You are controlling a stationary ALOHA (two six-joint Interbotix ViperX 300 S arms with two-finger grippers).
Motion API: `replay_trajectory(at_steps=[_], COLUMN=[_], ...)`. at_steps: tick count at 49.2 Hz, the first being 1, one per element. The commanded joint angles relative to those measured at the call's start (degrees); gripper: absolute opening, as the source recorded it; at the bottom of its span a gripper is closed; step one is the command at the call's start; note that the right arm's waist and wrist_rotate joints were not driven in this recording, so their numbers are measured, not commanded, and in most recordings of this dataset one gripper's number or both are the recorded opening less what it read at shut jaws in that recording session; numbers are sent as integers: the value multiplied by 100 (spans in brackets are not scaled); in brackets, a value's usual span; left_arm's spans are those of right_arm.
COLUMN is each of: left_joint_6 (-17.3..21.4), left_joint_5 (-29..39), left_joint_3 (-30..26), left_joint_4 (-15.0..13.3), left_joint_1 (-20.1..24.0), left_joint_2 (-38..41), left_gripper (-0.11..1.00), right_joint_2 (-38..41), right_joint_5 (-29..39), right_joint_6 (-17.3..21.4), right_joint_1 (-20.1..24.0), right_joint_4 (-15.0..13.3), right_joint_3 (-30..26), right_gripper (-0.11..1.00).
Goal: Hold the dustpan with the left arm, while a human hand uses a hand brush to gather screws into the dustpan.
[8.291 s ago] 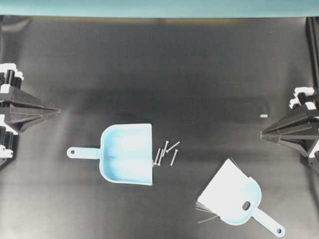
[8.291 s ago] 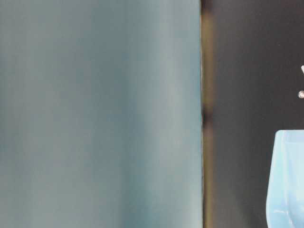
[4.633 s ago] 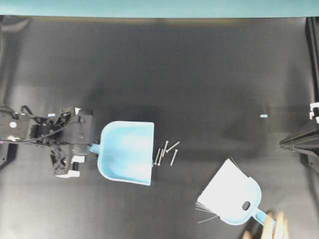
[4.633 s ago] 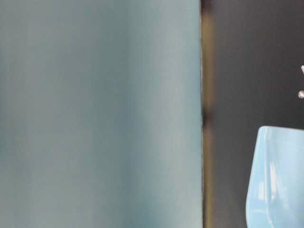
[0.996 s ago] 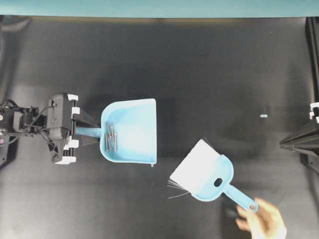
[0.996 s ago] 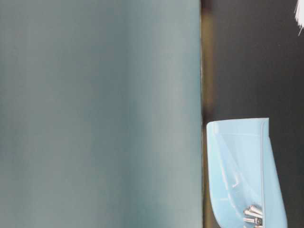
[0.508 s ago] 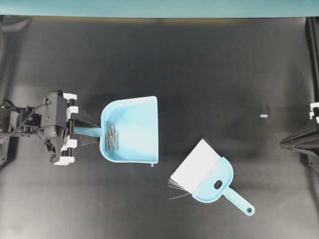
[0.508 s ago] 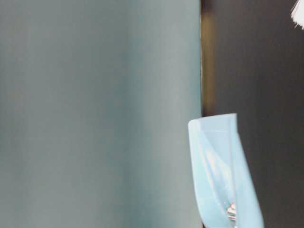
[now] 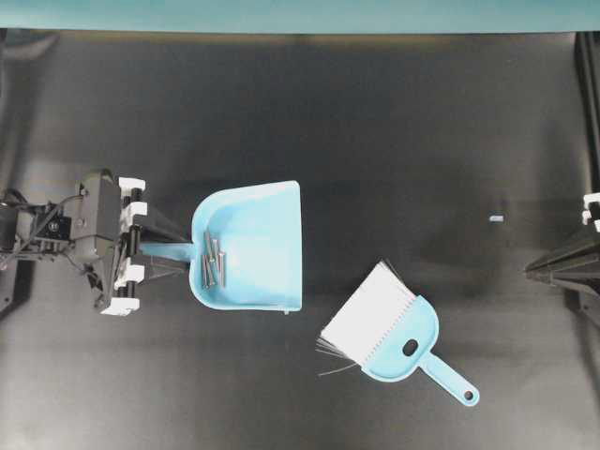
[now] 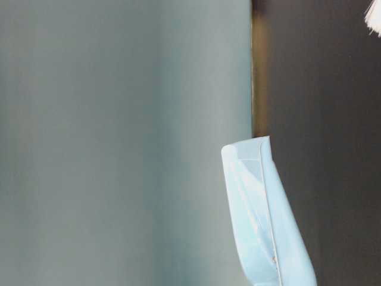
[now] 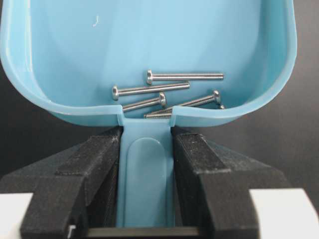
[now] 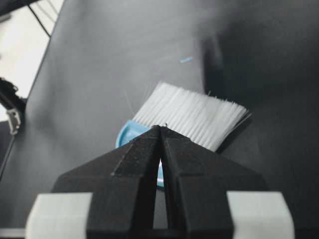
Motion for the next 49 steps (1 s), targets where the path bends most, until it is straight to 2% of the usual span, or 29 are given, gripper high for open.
replay_trajectory(at_steps=[1,49], left_joint_6=[-9,-53], left_joint_5=[-70,-26], left_joint_3=[-114,-141], left_joint_4=[18,18], left_joint_1=[-79,-202], left_joint_2=[-62,-70], left_gripper=[30,30], right_joint_2=[26,26], right_joint_5=[-53,-53], right_joint_6=[0,-9], right_joint_1=[0,0], right_joint_4=[9,9], right_joint_3=[-35,-35], right_gripper=[0,0])
